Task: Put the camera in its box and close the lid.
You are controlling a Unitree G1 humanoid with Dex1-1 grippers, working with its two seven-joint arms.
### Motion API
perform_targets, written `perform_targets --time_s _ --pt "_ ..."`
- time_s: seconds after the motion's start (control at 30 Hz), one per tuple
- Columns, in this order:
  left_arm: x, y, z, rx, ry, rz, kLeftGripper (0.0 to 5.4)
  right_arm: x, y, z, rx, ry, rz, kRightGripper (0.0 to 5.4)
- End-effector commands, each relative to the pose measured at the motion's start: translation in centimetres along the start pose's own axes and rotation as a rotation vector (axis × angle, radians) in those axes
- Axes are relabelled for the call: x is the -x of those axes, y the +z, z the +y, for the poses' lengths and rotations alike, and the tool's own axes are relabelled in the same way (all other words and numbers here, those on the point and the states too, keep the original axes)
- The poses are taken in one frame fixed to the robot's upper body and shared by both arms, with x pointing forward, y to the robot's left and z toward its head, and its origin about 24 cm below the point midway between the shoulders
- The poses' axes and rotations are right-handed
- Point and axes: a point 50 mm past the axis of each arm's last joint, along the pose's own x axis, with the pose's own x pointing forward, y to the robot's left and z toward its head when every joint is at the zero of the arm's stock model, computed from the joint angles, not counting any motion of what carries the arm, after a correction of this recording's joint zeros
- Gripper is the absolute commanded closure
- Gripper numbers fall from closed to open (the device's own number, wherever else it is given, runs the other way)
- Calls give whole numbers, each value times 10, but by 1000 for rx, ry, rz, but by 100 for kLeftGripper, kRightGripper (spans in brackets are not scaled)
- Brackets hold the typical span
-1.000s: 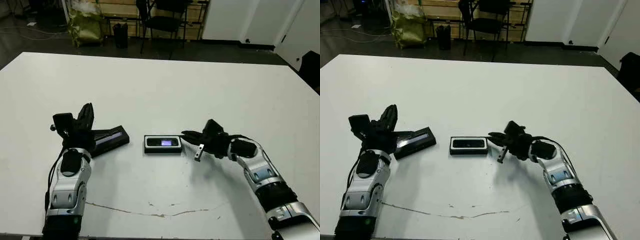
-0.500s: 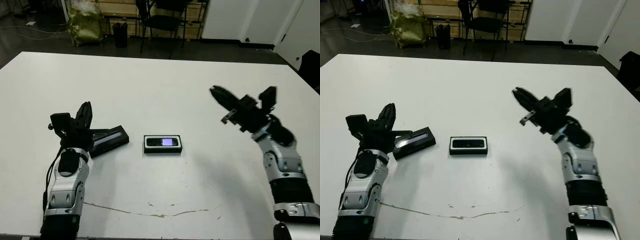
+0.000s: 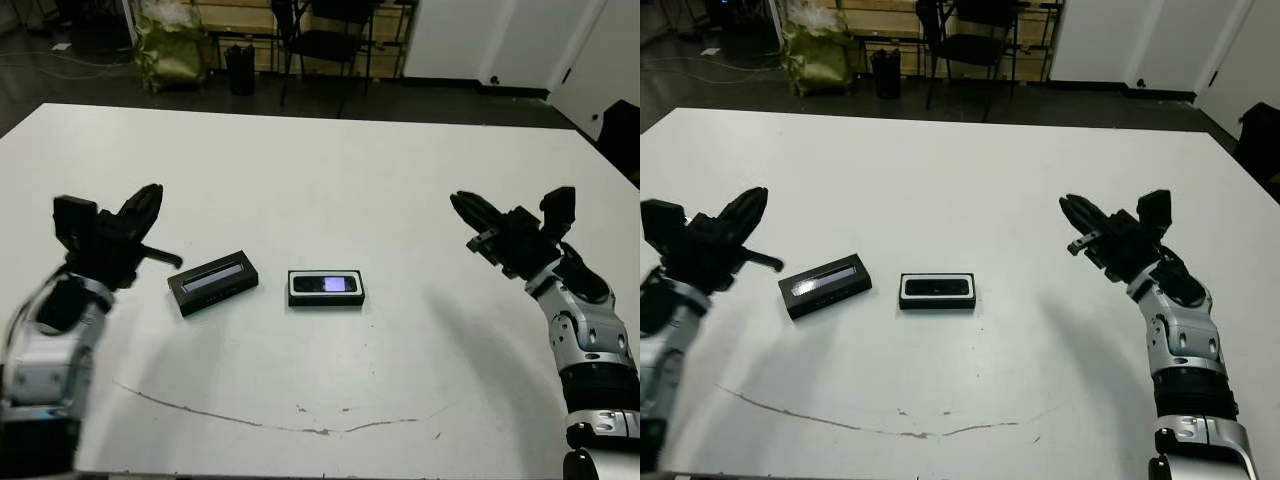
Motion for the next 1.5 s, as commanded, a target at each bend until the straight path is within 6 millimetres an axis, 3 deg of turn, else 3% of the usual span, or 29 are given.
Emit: perform_targets --time_s 0.03,0.3,0.67,0.87,1.1,1.5 --pt "1 3 15 -28 -157 50 457 2 -8 -1 -4 -15 22 540" --pt "-2 21 37 -221 -601 123 263 3 -16 -2 -22 -59 50 540" --pt "-13 17 34 -187 -786 97 2 7 -18 -4 -40 -88 81 540" --pt "-13 -8 25 -78 -828 100 2 8 -17 -2 -21 -95 86 540" --pt "2 -33 24 22 -779 93 2 9 -5 10 33 -187 73 540" --pt "9 -36 19 45 -735 250 2 10 -4 13 5 -176 25 540"
